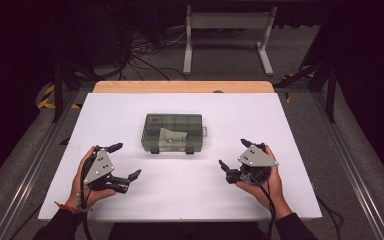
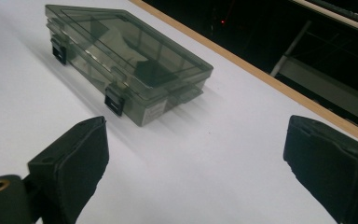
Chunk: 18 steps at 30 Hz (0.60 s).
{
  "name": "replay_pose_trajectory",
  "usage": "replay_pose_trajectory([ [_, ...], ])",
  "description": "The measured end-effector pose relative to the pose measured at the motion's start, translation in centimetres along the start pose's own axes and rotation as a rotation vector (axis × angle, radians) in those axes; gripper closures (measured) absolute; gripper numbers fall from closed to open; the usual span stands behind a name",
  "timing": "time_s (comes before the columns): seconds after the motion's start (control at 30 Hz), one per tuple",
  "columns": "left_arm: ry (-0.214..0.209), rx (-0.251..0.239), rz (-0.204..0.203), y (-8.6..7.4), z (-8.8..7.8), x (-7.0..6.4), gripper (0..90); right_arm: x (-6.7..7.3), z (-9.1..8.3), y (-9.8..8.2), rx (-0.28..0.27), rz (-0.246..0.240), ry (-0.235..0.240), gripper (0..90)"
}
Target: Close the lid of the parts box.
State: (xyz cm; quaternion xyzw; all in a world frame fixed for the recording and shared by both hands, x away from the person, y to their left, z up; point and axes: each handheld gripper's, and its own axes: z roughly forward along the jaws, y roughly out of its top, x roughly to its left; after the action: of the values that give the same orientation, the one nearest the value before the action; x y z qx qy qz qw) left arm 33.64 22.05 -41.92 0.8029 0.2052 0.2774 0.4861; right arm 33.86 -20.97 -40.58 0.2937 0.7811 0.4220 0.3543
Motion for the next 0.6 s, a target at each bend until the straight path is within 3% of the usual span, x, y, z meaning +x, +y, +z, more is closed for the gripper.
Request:
replay_pose_trajectory([
  [0.27,0.028,0.028,0.026,-1.0,-0.7,-0.1,3.6,-0.5,-1.2,-1.7,0.023,0.009,-0.026,7.7],
  [0.6,0.041,0.041,-0.031,-2.6,-1.5,0.0,3.8,-1.2,-2.4,-3.6,0.044,-0.022,-0.075,7.7],
])
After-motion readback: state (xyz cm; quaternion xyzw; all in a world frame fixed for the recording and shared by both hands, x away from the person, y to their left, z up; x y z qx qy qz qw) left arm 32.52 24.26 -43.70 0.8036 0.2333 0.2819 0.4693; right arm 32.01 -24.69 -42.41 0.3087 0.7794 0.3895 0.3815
